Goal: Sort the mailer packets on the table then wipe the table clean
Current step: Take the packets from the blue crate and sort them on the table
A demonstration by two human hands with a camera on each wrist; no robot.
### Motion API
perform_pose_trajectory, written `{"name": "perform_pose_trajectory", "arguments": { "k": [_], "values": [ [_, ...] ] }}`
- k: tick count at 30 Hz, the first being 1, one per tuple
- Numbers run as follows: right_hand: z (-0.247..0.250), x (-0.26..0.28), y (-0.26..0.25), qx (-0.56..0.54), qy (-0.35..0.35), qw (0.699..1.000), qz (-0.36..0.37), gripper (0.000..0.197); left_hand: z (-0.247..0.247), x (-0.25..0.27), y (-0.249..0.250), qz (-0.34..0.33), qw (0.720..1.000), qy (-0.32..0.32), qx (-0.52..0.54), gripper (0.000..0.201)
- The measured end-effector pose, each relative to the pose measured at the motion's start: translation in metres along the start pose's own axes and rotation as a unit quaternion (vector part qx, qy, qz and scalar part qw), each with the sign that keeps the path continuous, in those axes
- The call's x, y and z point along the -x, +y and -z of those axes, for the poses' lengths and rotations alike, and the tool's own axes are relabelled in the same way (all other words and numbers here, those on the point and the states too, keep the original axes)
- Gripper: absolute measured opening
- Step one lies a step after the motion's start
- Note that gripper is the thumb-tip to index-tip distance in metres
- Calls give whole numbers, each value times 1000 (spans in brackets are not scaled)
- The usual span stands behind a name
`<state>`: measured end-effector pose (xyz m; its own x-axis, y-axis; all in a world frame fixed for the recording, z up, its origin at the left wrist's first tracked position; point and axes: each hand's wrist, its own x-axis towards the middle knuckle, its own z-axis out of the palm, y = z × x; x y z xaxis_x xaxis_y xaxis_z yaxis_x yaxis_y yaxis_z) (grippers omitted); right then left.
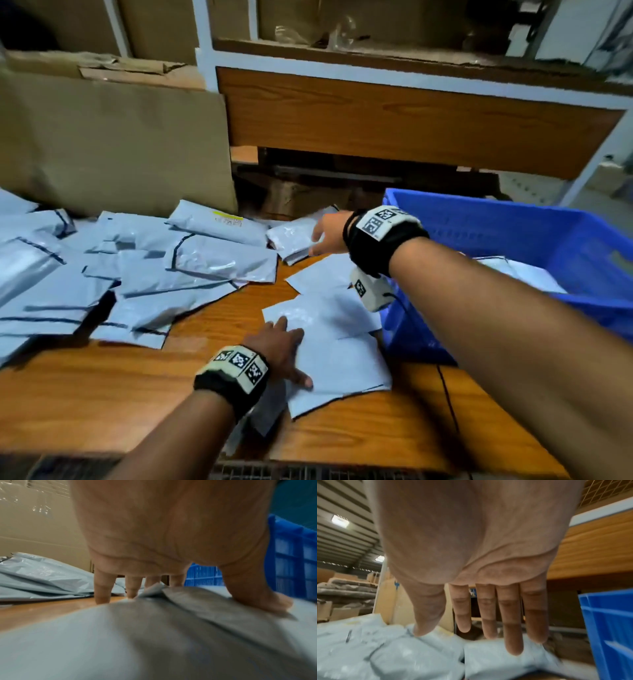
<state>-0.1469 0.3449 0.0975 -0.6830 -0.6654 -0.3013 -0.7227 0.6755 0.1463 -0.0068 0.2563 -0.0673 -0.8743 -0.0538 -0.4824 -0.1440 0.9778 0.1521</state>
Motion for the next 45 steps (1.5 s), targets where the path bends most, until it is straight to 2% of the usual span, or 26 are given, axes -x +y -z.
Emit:
{"name": "perform_pose_trajectory", "arguments": {
  "k": [3,8,10,13,16,19,22,25,28,31,33,36,38,40,43,45],
  "values": [
    [-44,-8,-15,-16,-43,999,-5,51,-10,4,-8,3,1000,19,-9,105],
    [-110,-17,-27,-44,-114,992,-33,64,-11,5,-26,-8,999,42,-6,91],
    [-129,-18,-26,-48,-122,990,-47,67,-8,6,-35,-14,999,49,-1,88],
    [-149,-16,-23,-57,-93,992,-62,77,-5,9,-46,-12,998,58,3,82],
    [-153,-15,-23,-55,-47,995,-67,64,1,11,-61,3,996,84,8,74],
    [-148,-15,-17,-54,-38,996,-59,56,6,14,-77,11,996,92,10,80],
    [-148,-14,-13,-68,-29,997,-35,69,4,21,-73,-47,994,94,1,79],
    [-156,-13,-10,-82,-64,995,7,86,0,24,-61,-104,990,85,-50,76],
    [-165,-15,-9,-106,-56,993,-2,74,-1,21,-61,-111,985,112,-75,67],
    [-162,-16,-7,-153,-12,987,-52,60,1,23,-67,-127,971,190,-68,50],
    [-158,-16,-5,-177,16,979,-102,57,2,26,-77,-91,968,225,-65,65],
    [-157,-15,-6,-206,44,963,-165,55,9,31,-88,30,965,258,-36,86],
    [-161,-13,-13,-207,40,960,-187,52,12,33,-84,88,964,249,-16,90],
    [-166,-12,-21,-204,23,959,-194,50,8,29,-76,117,967,227,-3,88],
    [-177,-8,-25,-206,-4,961,-183,64,0,23,-69,162,970,183,8,88],
    [-178,-2,-23,-225,13,958,-176,74,1,22,-70,171,967,187,22,98]
  ]
}}
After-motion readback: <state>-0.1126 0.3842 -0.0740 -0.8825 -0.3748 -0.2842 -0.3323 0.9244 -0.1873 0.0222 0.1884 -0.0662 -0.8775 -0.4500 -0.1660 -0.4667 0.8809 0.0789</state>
